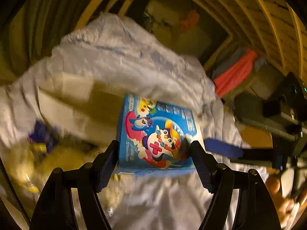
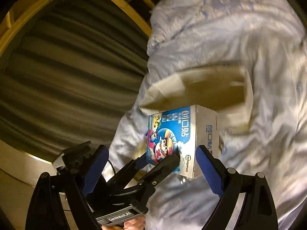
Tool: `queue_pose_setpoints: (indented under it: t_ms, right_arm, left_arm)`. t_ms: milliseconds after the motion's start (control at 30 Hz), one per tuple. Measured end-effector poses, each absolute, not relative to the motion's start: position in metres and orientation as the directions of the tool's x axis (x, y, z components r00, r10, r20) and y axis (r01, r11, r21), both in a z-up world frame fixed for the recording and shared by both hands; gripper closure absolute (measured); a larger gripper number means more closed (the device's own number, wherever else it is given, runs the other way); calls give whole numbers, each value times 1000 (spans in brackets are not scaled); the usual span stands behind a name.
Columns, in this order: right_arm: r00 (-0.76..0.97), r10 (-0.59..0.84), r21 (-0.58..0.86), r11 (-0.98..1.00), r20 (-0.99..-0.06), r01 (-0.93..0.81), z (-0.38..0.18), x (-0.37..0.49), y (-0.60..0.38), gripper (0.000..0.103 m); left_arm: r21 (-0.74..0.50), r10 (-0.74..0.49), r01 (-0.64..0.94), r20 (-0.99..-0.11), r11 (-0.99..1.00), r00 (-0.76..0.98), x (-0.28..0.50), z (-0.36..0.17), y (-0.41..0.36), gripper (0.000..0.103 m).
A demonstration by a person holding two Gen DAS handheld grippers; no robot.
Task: Organize objects
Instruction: 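Carry the blue box over the white tray and release it inside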
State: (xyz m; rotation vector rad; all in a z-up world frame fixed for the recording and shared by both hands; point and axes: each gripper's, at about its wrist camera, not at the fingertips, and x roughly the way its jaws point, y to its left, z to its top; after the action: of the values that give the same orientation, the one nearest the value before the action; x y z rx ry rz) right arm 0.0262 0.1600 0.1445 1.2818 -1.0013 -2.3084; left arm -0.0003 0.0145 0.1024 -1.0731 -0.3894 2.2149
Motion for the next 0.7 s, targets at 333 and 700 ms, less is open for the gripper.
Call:
queue_pose_setpoints:
  t_ms: [333, 700]
  right_arm:
    - [-574, -562, 726, -683, -595, -83, 156, -51, 190, 10]
    - [-484, -560, 731, -604, -673, -317, 30, -60, 246, 15]
  left_arm:
    - [-458, 594, -378, -617, -804, -516, -88, 107, 53, 30]
    - [-359, 490, -363, -778, -860, -393, -91, 9, 99, 51]
